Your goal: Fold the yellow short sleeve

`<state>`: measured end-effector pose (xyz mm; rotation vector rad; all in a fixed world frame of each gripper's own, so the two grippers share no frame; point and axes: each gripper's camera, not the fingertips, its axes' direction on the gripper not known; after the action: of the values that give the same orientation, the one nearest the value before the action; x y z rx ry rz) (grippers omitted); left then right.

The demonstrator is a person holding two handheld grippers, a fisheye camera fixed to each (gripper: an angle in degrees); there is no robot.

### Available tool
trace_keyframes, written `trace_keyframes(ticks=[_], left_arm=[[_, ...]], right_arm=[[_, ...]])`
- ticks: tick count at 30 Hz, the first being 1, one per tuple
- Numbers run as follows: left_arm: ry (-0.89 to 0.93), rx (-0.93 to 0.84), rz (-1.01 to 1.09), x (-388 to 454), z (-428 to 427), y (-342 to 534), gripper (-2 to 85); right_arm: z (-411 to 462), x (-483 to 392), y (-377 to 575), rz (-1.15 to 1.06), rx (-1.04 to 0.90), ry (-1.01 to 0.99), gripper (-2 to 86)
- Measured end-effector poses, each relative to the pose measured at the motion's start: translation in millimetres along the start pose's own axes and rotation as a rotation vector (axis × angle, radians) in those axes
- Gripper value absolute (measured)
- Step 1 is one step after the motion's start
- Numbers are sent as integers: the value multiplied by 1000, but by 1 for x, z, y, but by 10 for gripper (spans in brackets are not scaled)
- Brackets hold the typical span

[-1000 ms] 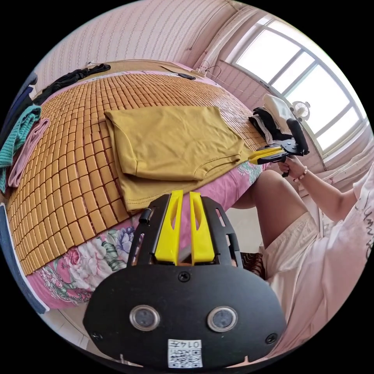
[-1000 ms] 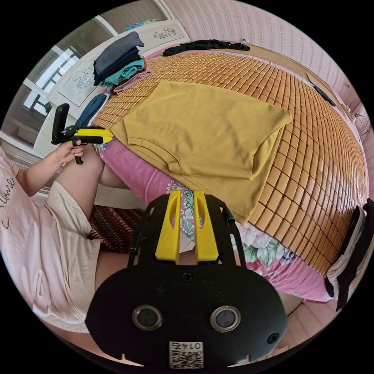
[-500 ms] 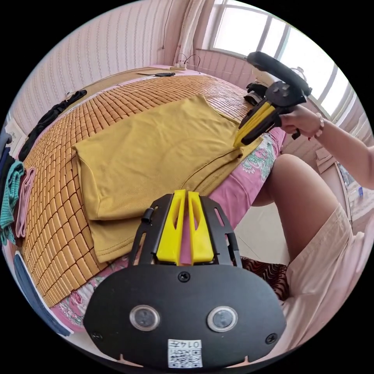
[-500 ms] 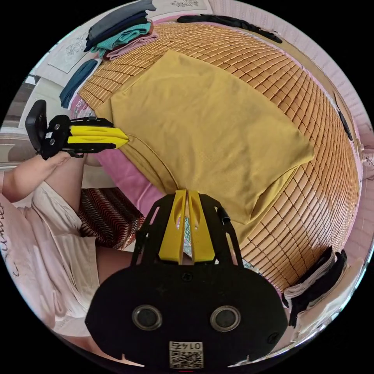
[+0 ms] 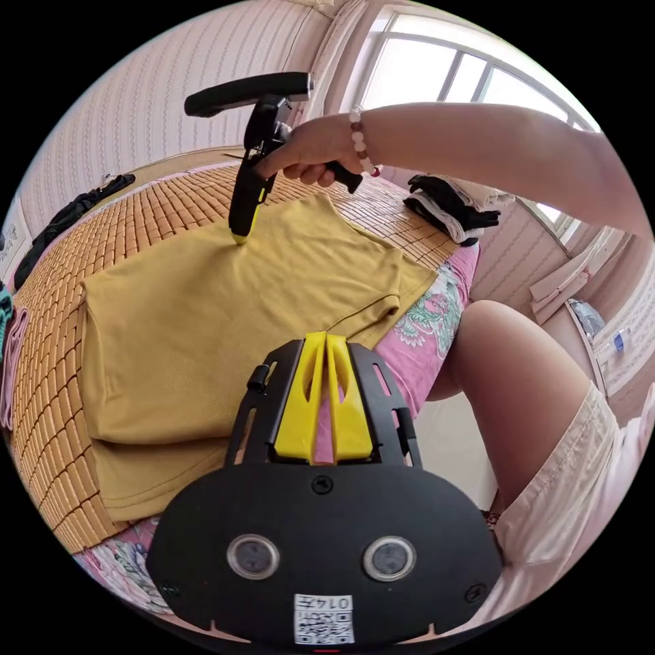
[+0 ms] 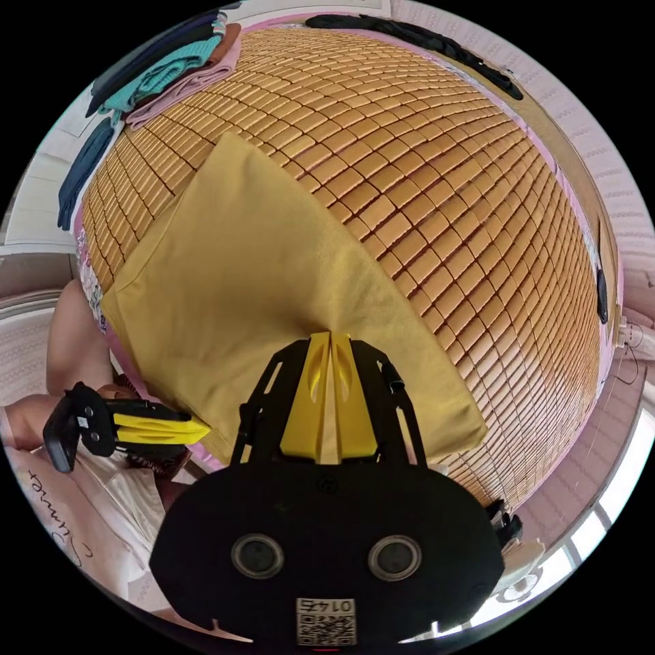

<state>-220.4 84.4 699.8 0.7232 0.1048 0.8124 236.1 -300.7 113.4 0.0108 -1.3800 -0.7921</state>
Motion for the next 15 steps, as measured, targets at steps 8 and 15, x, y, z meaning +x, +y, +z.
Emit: trace_keyframes(ticks=[8, 15], left_arm=[[-47, 7, 46, 10, 15, 30, -5], [-13, 89, 99, 21, 6, 35, 89]], right_arm=[[-1, 40, -3, 135, 86, 29, -5], [-37, 75, 147, 379, 480, -141, 0]])
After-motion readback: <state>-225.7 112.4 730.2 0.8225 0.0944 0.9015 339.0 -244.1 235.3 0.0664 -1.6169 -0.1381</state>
